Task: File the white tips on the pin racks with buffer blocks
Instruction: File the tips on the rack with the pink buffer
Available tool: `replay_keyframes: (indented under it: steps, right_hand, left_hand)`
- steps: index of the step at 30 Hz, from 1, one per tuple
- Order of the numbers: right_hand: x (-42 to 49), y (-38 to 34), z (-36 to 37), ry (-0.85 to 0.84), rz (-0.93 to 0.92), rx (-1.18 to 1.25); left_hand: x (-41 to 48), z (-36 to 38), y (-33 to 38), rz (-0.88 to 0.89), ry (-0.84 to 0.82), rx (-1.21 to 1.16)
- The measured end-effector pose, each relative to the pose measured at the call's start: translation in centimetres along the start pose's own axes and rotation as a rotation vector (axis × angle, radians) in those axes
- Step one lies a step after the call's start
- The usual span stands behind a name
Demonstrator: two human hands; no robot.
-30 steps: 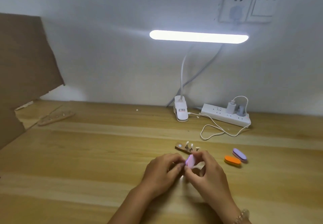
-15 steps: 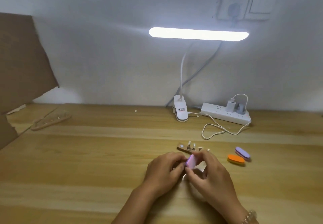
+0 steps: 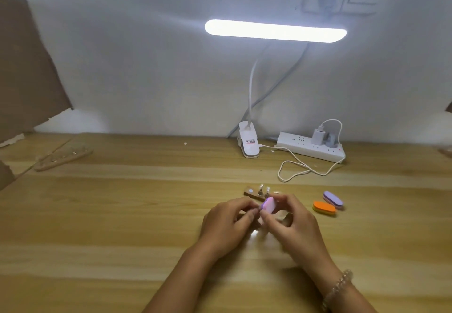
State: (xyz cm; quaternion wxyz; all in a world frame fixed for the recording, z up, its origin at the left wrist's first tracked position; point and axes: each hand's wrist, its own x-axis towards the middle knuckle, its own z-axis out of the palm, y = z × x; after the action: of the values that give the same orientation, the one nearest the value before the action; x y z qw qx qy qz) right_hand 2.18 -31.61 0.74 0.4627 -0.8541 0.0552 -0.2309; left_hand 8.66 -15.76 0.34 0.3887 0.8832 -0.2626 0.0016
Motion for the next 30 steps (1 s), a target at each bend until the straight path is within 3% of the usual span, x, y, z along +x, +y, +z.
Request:
replay_keyframes:
  steps: [2,4,9,18,21,26,30]
  right_hand:
    - [0.2,0.1,-0.6,0.04,0.093,0.229]
    - [0.0,0.1,-1.0,0.049,0.116,0.304]
    - [-0.4,-0.1,-0.3,-0.138,-0.02,-0.023]
    - [-0.4,-0.1,-0.2,-0.056,-0.087,-0.124]
    - [-0.9,-0.4,0.3,-0.015,-0.155,-0.261]
    - [-0.5,-0.2,0.1,-0.018,-0.094,-0.144]
    - [-1.0,0.0,0.0,-0.093,-0.146,-0.187]
  left_hand:
    - [-0.1,0.1,0.0,-0.012,0.009,-0.042]
    - [-0.3,0.2,0.1,-0.02,0.023,-0.039]
    - [-0.4,0.2,0.4,0.001,0.011,-0.055]
    - [-0.4,0.1,0.3,-0.01,0.004,-0.032]
    - [-0.4,0.0,0.1,-0.001,-0.014,-0.038]
    - [-0.2,0.0,-0.1,-0.002,0.007,-0.072]
    - [-0.2,0.1,-0.3,0.006,-0.007,-0.111]
